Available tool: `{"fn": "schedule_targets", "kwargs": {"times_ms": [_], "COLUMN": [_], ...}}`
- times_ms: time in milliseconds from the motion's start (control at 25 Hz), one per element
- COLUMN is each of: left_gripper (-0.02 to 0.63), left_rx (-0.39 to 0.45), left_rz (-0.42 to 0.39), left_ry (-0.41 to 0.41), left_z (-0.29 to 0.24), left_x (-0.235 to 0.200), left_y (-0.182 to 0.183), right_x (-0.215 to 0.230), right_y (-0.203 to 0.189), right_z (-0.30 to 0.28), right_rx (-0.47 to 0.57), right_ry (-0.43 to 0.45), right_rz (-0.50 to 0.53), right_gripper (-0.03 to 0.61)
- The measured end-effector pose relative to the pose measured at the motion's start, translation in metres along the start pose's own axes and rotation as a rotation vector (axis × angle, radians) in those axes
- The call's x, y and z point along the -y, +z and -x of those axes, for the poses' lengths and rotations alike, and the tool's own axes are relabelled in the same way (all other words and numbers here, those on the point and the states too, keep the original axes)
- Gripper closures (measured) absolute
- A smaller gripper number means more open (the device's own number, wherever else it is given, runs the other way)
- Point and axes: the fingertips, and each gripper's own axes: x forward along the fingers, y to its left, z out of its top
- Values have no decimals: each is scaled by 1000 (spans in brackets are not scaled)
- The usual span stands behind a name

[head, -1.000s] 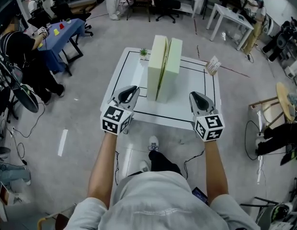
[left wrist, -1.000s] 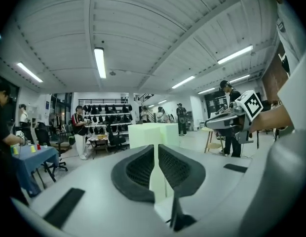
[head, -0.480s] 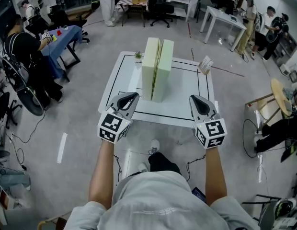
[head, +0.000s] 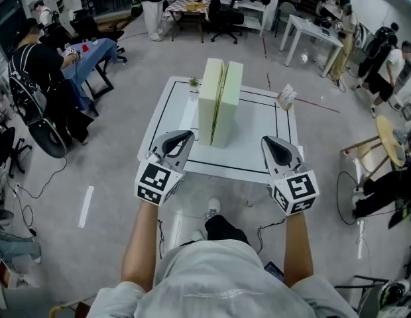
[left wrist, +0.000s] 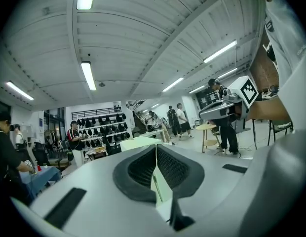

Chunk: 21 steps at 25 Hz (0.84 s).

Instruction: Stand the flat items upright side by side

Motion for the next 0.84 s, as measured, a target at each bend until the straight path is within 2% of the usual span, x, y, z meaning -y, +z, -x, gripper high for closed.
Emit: {"fn": "schedule_targets", "kwargs": {"times_ms": [240,840], "left_gripper": [589,589], "left_rx": [-8,-24], "left_rz": [-70,-20], "left_ry": [-23,-37], "left_z": [5,2], "left_x": [7,18], "left_y": [17,7], "right_x": [-3,-4], "right_y": [0,-10], "right_z": [-4,-2], "right_rx": [-3,-32], "right_ry": [-1,-1], "right_rz": [0,10], "right_gripper": [551,551]}}
